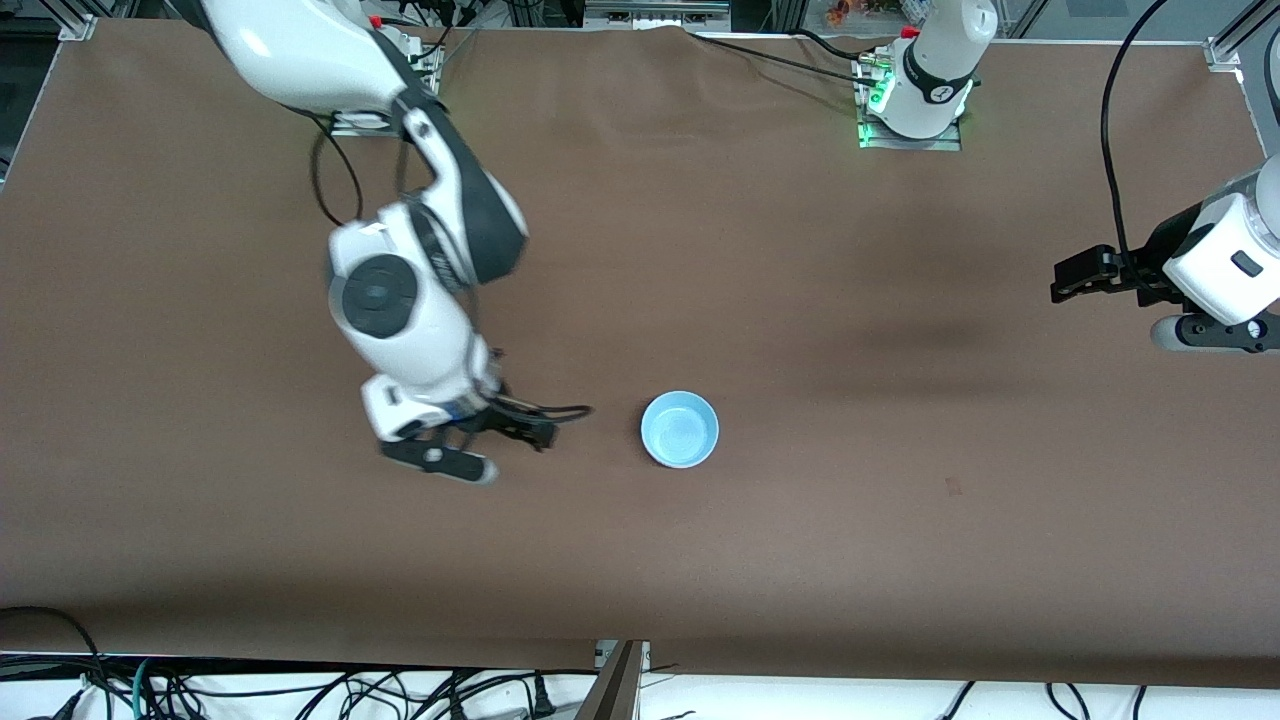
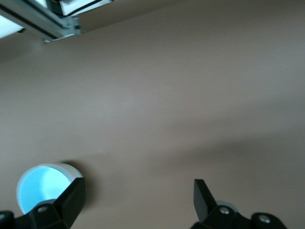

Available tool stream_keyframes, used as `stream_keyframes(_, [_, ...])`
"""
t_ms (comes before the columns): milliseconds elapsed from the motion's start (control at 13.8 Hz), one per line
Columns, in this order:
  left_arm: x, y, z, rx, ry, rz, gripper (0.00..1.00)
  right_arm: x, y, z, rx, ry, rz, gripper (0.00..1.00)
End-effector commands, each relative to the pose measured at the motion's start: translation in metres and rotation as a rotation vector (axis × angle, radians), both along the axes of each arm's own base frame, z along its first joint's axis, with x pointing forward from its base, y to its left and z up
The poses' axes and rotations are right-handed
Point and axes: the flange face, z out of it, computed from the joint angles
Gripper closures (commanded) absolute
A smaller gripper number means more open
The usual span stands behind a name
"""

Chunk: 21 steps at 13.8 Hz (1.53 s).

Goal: Stack pink and blue bowls on white bowl

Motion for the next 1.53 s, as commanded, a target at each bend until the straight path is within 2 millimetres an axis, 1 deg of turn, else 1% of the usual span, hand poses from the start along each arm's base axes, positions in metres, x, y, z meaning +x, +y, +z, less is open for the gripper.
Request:
stream_keyframes(0, [0.002, -0.001, 0.009, 0.007, -0.016, -0.016, 0.00, -0.043, -0.083, 0.057, -0.033, 0.071, 0.127, 0.00])
stream_keyframes(73, [-0.003, -0.004, 0.020, 0.007, -0.034, -0.001, 0.00, -0.059, -0.100, 0.078, -0.045, 0.098, 0.166, 0.00])
stream_keyframes(145, [-0.005, -0.002, 0.021, 0.012, -0.034, 0.025, 0.00, -0.070, -0.118, 0.100, -0.058, 0.113, 0.187, 0.00])
stream_keyframes(218, [-0.007, 0.000, 0.023, 0.015, -0.037, 0.034, 0.00, -0.079, -0.137, 0.117, -0.069, 0.135, 0.229, 0.00])
stream_keyframes(291, [-0.011, -0.001, 0.026, 0.019, -0.037, 0.040, 0.00, -0.087, -0.155, 0.133, -0.077, 0.148, 0.284, 0.00])
stream_keyframes(364, [-0.012, -0.001, 0.025, 0.023, -0.034, 0.066, 0.00, -0.090, -0.174, 0.143, -0.081, 0.154, 0.311, 0.00])
stream_keyframes(436, [-0.013, 0.002, 0.025, 0.024, -0.033, 0.093, 0.00, -0.092, -0.187, 0.150, -0.086, 0.157, 0.334, 0.00])
stream_keyframes(509, [-0.013, 0.002, 0.025, 0.025, -0.032, 0.091, 0.00, -0.093, -0.194, 0.155, -0.088, 0.154, 0.362, 0.00])
stream_keyframes(582, [-0.014, 0.001, 0.024, 0.026, -0.029, 0.092, 0.00, -0.091, -0.200, 0.161, -0.100, 0.142, 0.377, 0.00])
stream_keyframes(655, [-0.014, 0.002, 0.023, 0.026, -0.029, 0.092, 0.00, -0.090, -0.201, 0.165, -0.100, 0.131, 0.380, 0.00])
stream_keyframes(727, [-0.013, 0.004, 0.022, 0.025, -0.029, 0.092, 0.00, -0.089, -0.207, 0.168, -0.095, 0.136, 0.365, 0.00])
stream_keyframes(945, [-0.010, 0.005, 0.019, 0.025, -0.024, 0.094, 0.00, -0.094, -0.209, 0.182, -0.104, 0.153, 0.367, 0.00])
stream_keyframes(1309, [-0.007, 0.005, 0.015, 0.026, -0.020, 0.094, 0.00, -0.097, -0.208, 0.182, -0.089, 0.174, 0.363, 0.00])
stream_keyframes(1455, [-0.003, 0.006, 0.007, 0.022, -0.005, 0.097, 0.00, -0.097, -0.207, 0.182, -0.089, 0.171, 0.363, 0.00])
